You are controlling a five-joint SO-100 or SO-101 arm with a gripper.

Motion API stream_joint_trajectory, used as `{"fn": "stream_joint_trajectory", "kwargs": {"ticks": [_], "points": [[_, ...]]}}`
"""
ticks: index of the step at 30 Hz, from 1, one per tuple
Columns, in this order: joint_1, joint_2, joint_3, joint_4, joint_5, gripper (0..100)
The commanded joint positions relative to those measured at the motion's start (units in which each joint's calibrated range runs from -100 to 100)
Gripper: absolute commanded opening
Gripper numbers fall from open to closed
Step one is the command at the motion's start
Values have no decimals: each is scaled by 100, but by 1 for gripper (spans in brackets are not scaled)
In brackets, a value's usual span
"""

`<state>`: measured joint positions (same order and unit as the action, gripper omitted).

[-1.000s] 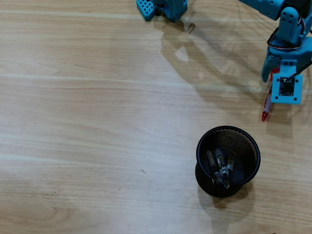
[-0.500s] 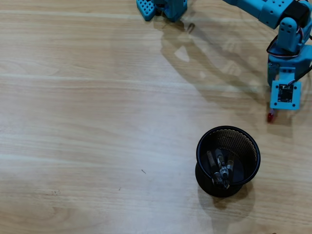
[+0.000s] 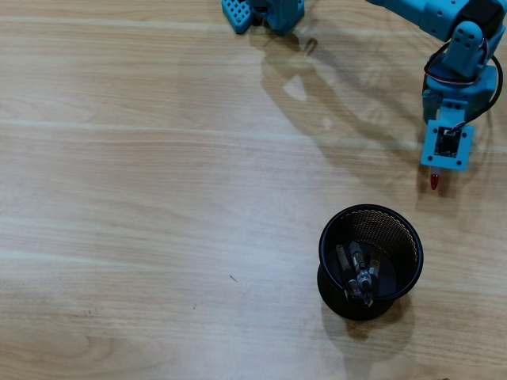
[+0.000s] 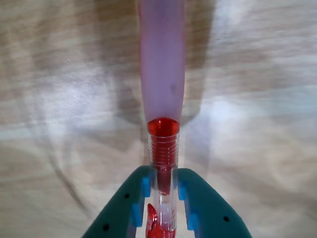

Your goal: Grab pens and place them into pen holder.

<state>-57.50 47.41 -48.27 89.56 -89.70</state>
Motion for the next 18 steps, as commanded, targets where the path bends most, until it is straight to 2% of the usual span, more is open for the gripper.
{"fn": "stream_joint_trajectory", "kwargs": {"ticks": [1, 6, 10, 13, 14, 18], "points": [[442, -1399, -141, 1044, 269, 2], [945, -2681, 1108, 1044, 771, 2], [1530, -3811, 2230, 780, 1494, 2], [2060, -4550, 3008, 152, 2300, 2], [2408, -5000, 3388, -331, 2954, 2], [2947, -5688, 3877, -1252, 3897, 2]]}}
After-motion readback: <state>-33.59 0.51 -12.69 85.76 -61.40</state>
